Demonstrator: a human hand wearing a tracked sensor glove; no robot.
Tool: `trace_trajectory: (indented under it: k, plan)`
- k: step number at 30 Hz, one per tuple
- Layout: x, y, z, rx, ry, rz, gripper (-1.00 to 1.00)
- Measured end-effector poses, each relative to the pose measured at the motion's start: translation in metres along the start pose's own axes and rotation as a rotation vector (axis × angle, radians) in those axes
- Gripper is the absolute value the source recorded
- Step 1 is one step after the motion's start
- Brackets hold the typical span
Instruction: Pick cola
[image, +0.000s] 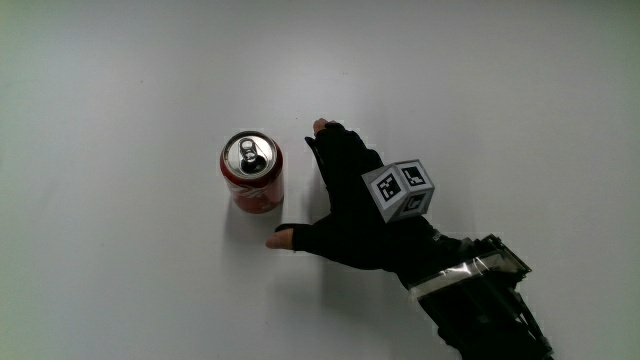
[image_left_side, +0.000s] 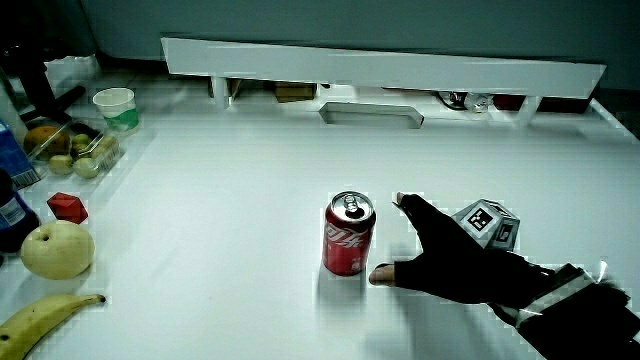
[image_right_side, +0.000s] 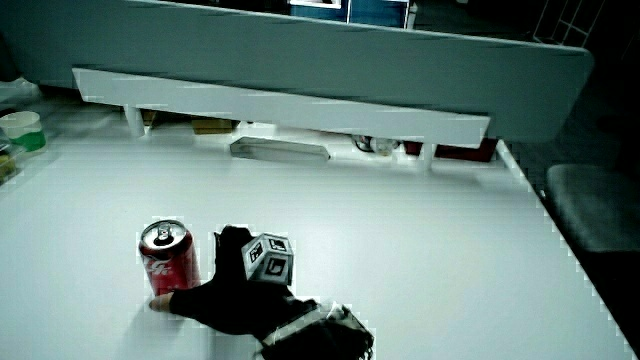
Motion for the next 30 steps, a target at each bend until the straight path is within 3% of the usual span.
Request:
trace_trajectory:
  k: [13,16,18,22,24,27,30]
  plan:
    - [0.0040,0.0025,-0.0027,0.056,0.042,-0.003,0.00]
    - [0.0043,0.0009,-0.0012,0.077,0.082,0.008,0.11]
    - [0.0053,0.0008,-0.0025,0.097,0.063,0.008,0.19]
    - [0.0060,0.0008,-0.0037,0.119,0.100,0.018,0.33]
    - [0.0033,-0.0007,-0.0017,0.148,0.085,0.018,0.41]
    - [0.0073,0.0000,-0.0074,0.155,0.114,0.028,0.52]
    - [0.0048,-0.0015,-0.0068,0.163,0.091,0.015,0.63]
